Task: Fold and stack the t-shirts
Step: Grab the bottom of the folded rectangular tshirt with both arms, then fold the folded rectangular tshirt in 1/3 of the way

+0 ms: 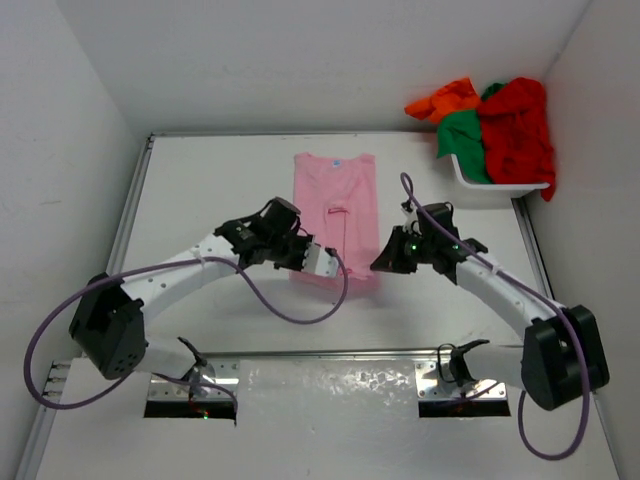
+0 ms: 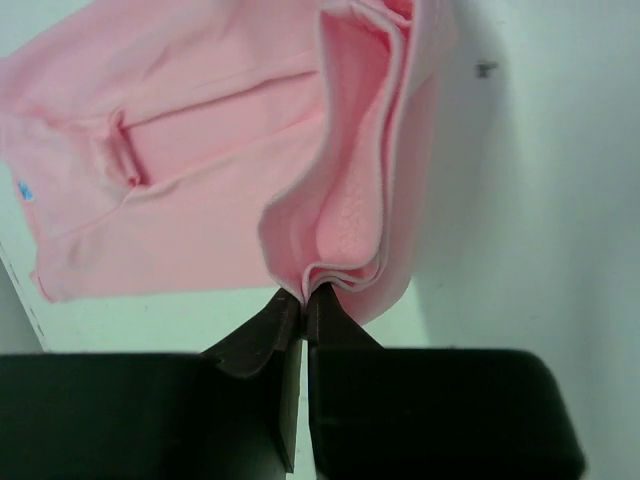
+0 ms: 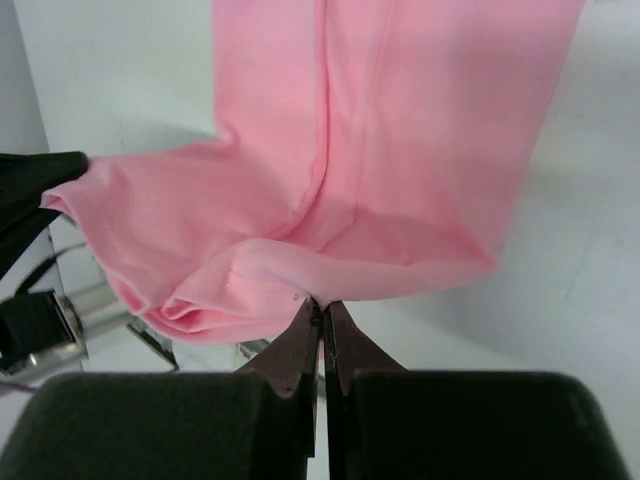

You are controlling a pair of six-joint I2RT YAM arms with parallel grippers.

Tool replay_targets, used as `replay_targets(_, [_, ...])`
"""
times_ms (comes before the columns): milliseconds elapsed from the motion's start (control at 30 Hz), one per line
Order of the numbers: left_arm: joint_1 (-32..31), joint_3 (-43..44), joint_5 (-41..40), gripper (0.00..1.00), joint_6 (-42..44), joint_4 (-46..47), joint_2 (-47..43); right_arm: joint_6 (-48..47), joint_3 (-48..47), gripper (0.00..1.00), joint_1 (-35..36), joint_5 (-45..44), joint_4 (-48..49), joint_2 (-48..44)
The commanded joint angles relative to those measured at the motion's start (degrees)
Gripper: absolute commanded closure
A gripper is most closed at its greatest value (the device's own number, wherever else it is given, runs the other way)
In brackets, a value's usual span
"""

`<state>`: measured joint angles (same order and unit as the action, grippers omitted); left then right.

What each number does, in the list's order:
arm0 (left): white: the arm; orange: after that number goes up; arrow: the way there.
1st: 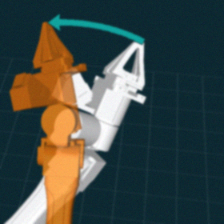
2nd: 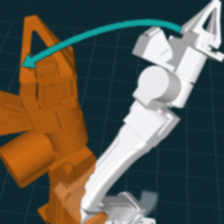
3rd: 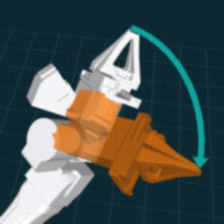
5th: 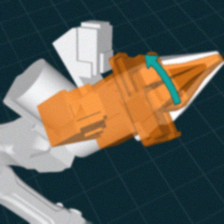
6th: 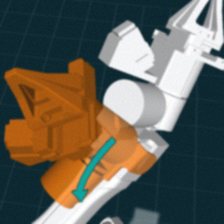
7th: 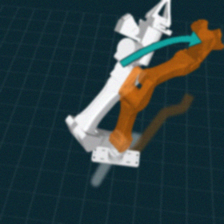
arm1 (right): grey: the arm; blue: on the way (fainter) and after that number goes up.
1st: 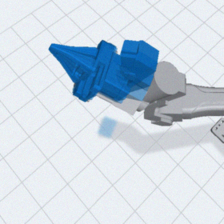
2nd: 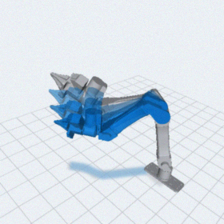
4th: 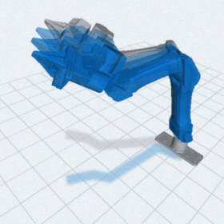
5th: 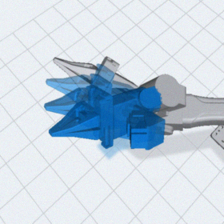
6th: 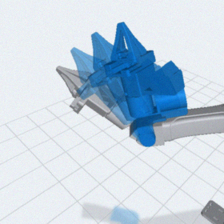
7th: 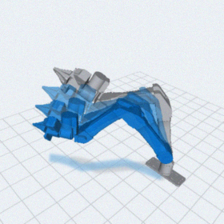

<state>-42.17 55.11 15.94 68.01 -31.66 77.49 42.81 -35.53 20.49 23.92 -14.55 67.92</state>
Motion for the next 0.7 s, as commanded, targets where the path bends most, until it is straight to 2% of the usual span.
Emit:
replay_targets(0, [5.2,5.6,4.7,1.00,-3.2,-2.8,4.1,-3.7,-6.6,1.00,-3.6,-1.1,-2.1,6.5])
replay_targets(100, [9.3,14.4,6.6,1.00,-5.4,-3.4,9.9,-4.5,-12.4,1.00,-6.0,-1.3,-1.1,12.8])
replay_targets(300, [14.0,25.5,6.0,1.00,-8.0,-3.8,21.3,-5.9,-24.6,1.00,-9.1,-1.7,-1.5,24.1])
replay_targets(500, [16.5,27.2,6.1,1.00,-9.9,-2.3,26.0,-4.8,-31.3,1.00,-10.6,-0.1,-0.1,33.5])
replay_targets(667, [18.3,26.5,5.7,1.00,-11.8,2.8,27.5,-4.6,-36.6,1.00,-11.6,0.4,-0.4,39.6])
